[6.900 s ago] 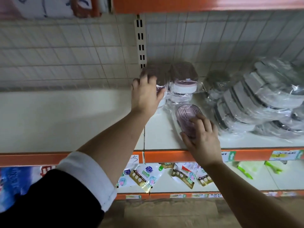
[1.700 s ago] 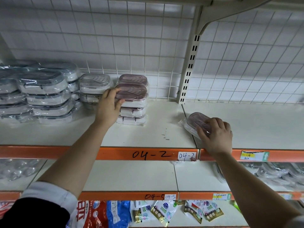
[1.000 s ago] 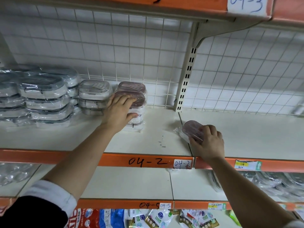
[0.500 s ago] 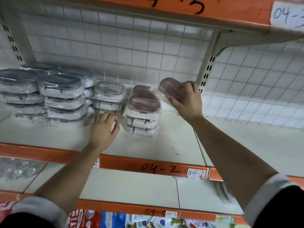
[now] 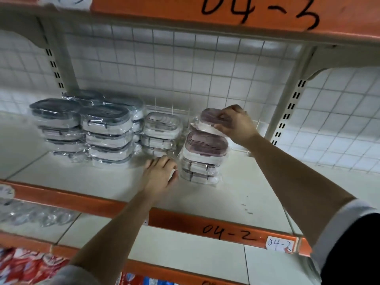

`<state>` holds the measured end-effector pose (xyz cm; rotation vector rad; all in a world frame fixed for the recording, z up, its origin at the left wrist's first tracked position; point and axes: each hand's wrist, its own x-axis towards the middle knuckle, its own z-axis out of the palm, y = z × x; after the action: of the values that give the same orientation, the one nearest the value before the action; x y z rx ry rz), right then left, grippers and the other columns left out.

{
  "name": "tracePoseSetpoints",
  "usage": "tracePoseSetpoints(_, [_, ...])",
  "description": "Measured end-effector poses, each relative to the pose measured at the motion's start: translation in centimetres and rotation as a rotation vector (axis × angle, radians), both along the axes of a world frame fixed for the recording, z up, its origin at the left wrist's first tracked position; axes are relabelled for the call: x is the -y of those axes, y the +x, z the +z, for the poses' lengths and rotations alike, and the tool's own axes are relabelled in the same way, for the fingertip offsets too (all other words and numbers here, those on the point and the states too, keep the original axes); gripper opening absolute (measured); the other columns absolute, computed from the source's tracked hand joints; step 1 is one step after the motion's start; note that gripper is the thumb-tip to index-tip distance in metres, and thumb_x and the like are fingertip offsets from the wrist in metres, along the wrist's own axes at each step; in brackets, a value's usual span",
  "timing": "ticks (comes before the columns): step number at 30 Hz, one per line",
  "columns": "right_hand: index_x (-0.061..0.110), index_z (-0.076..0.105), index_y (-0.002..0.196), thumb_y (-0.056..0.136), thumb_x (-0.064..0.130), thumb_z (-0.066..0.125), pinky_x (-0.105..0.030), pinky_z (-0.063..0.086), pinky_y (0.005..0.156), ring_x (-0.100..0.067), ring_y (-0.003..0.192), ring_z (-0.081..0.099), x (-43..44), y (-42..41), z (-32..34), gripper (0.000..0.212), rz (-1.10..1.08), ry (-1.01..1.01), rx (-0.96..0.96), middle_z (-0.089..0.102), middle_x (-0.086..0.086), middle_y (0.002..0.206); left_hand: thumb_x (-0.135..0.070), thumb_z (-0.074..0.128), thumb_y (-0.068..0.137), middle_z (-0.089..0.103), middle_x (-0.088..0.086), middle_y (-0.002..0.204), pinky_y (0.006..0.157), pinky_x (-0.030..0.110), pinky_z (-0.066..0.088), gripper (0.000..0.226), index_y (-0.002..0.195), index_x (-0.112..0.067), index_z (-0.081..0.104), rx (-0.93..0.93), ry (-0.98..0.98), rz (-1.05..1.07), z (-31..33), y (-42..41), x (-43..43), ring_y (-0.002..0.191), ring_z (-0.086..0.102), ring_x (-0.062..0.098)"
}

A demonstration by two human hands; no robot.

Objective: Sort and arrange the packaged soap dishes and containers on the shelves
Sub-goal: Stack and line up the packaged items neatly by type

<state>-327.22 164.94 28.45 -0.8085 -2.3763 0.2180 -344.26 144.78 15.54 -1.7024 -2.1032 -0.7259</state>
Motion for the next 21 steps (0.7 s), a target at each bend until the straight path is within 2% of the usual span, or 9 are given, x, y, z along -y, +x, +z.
tracePoseSetpoints(2, [0.017,0.067,0.119,0.084,0.029,0.074,-0.033,0.039,0.101,-0.030,0.109,0.056,-0.3,-0.6,-0.8,0.038,0.003,0.020,0.002,0.059,-0.011,0.113,-0.035,0.040,0.085,0.062,0.002,0.090,0.078,0.038,0.035,0.032,0.087,-0.014,0.065,0.002,-0.015,-0.006,0.0,0.0,0.0,0.082,0.061,0.024])
tracePoseSetpoints(4, [0.018,0.068,0.119,0.085,0.035,0.072,-0.033,0.032,0.102,-0.031,0.116,0.049,-0.8,-1.1,-1.1,0.038,-0.064,0.043,0.041,0.058,-0.011,0.117,-0.030,0.049,0.086,0.062,0.004,0.093,0.080,0.039,0.036,0.025,0.090,-0.013,0.066,0.014,-0.033,-0.005,0.0,0.0,-0.1,0.085,0.061,0.025])
tracePoseSetpoints(7, [0.026,0.067,0.122,0.087,0.038,0.069,-0.037,0.036,0.101,-0.030,0.119,0.046,-1.2,-1.6,-0.9,0.038,-0.150,0.073,0.106,0.057,-0.007,0.120,-0.020,0.066,0.085,0.063,0.005,0.099,0.083,0.040,0.039,0.013,0.095,-0.013,0.068,0.020,-0.062,-0.002,0.0,-0.1,-0.3,0.092,0.062,0.026])
tracePoseSetpoints(12, [0.021,0.068,0.122,0.088,0.031,0.068,-0.041,0.040,0.098,-0.033,0.113,0.048,0.0,-2.6,-0.8,0.035,-0.132,0.117,0.074,0.059,-0.009,0.119,-0.028,0.056,0.092,0.058,-0.003,0.113,0.091,0.033,0.030,0.019,0.107,-0.020,0.063,0.022,-0.082,0.010,-0.1,-0.4,-0.5,0.107,0.055,0.018])
tracePoseSetpoints(17, [0.022,0.067,0.124,0.089,0.028,0.067,-0.040,0.039,0.097,-0.032,0.115,0.046,0.6,-3.0,-0.9,0.035,-0.106,0.099,0.056,0.060,-0.006,0.120,-0.027,0.056,0.091,0.060,0.000,0.110,0.090,0.036,0.034,0.020,0.105,-0.017,0.065,0.018,-0.077,0.009,0.0,-0.2,-0.4,0.102,0.058,0.021])
tracePoseSetpoints(21, [0.021,0.070,0.118,0.085,0.023,0.072,-0.038,0.038,0.099,-0.030,0.113,0.046,0.7,-2.9,-1.1,0.033,-0.053,0.079,0.021,0.060,-0.006,0.115,-0.023,0.060,0.089,0.061,0.001,0.105,0.086,0.039,0.038,0.015,0.099,-0.015,0.066,0.031,-0.044,-0.017,-0.1,-0.1,-0.4,0.096,0.060,0.023])
